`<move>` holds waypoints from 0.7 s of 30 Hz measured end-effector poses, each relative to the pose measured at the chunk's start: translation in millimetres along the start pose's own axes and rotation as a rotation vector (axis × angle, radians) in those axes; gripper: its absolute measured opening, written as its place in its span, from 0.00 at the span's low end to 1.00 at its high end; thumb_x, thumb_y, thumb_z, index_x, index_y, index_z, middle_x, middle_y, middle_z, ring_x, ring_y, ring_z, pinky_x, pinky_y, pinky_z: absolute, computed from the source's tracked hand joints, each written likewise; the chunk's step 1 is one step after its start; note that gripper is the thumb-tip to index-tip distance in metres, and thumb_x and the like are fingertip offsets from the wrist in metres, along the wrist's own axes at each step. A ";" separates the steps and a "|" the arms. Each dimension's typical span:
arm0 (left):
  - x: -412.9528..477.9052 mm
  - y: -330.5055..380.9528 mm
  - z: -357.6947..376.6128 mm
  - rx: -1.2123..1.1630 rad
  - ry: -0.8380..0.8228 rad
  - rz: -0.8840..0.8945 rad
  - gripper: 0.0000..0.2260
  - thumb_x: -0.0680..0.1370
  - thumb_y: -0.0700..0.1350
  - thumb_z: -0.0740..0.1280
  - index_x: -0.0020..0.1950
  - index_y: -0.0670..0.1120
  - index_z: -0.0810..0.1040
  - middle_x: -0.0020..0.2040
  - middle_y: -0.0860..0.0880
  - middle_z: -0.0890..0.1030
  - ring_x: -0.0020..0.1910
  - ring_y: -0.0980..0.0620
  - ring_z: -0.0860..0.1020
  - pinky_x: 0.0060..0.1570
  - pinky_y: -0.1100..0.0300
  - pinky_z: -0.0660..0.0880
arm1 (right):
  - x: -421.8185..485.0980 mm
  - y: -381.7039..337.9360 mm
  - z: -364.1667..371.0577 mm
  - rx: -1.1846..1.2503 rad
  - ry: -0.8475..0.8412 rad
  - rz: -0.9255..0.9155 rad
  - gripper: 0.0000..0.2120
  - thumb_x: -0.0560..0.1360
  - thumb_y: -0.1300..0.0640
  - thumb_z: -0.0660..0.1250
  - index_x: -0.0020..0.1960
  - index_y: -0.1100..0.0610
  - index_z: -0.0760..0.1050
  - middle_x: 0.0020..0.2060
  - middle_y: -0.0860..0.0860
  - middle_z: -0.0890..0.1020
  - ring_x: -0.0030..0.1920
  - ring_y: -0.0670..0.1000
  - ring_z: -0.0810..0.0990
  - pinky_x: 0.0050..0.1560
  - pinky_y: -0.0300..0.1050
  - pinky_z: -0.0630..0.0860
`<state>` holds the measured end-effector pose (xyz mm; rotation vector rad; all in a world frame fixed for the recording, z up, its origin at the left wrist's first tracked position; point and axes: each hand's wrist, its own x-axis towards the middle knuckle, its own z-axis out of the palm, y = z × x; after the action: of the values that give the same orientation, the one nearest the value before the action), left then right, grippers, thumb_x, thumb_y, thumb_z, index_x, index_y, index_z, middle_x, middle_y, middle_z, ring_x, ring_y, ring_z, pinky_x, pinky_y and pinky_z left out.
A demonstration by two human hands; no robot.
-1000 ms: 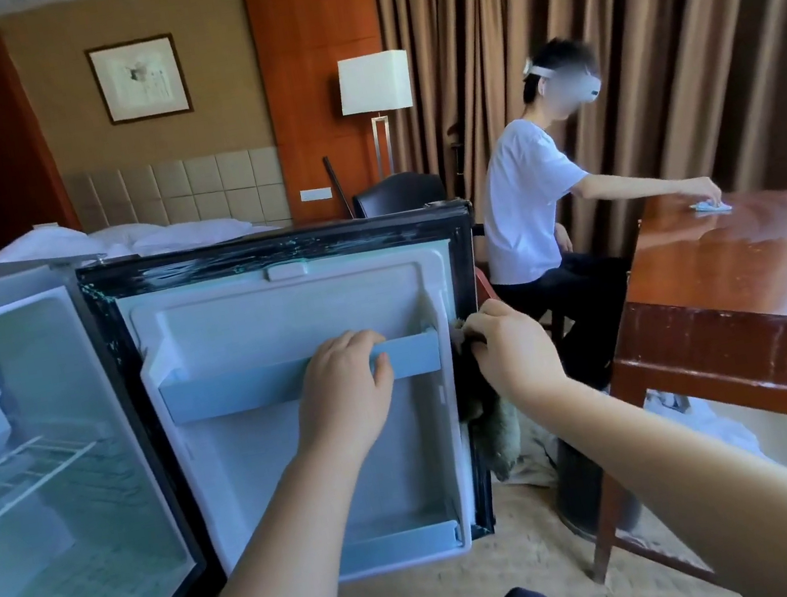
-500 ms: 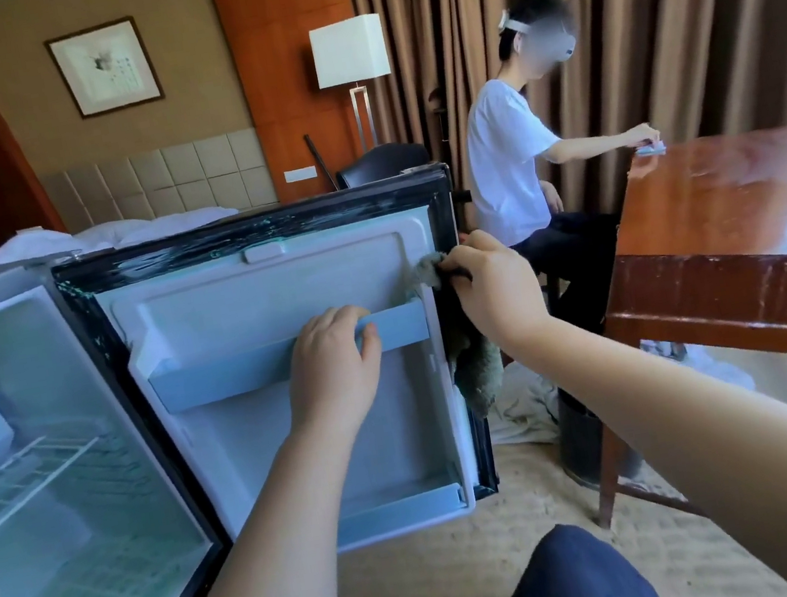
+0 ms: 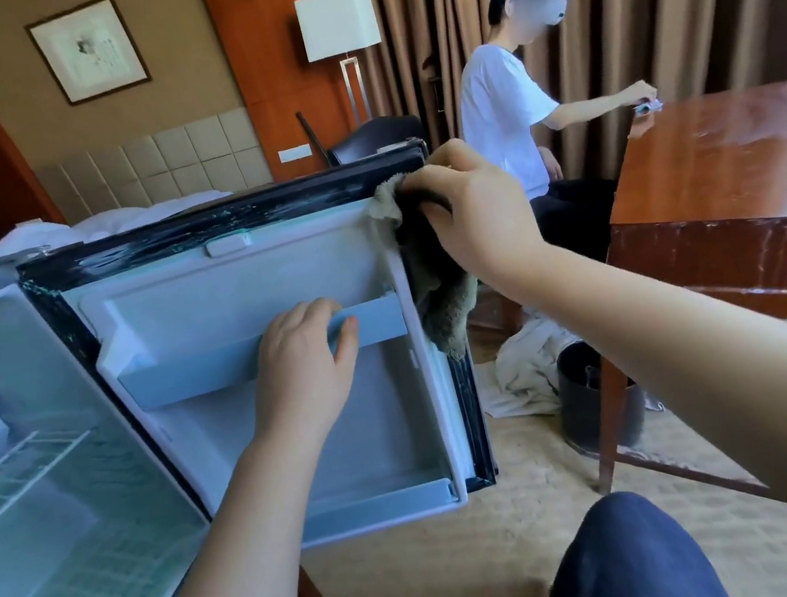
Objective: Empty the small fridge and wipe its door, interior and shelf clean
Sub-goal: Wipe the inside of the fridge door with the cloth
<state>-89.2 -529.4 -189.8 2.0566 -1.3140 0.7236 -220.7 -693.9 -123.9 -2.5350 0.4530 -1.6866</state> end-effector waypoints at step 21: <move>12.3 16.3 21.3 -0.050 0.095 0.013 0.17 0.77 0.53 0.56 0.43 0.43 0.79 0.39 0.44 0.81 0.40 0.41 0.76 0.40 0.53 0.66 | -32.4 14.1 27.5 0.017 0.016 -0.014 0.09 0.72 0.64 0.65 0.49 0.61 0.82 0.43 0.58 0.76 0.39 0.60 0.78 0.33 0.52 0.76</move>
<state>-97.0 -557.7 -192.6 1.9513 -1.2809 0.7764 -210.0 -701.4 -166.7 -2.5201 0.4208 -1.7093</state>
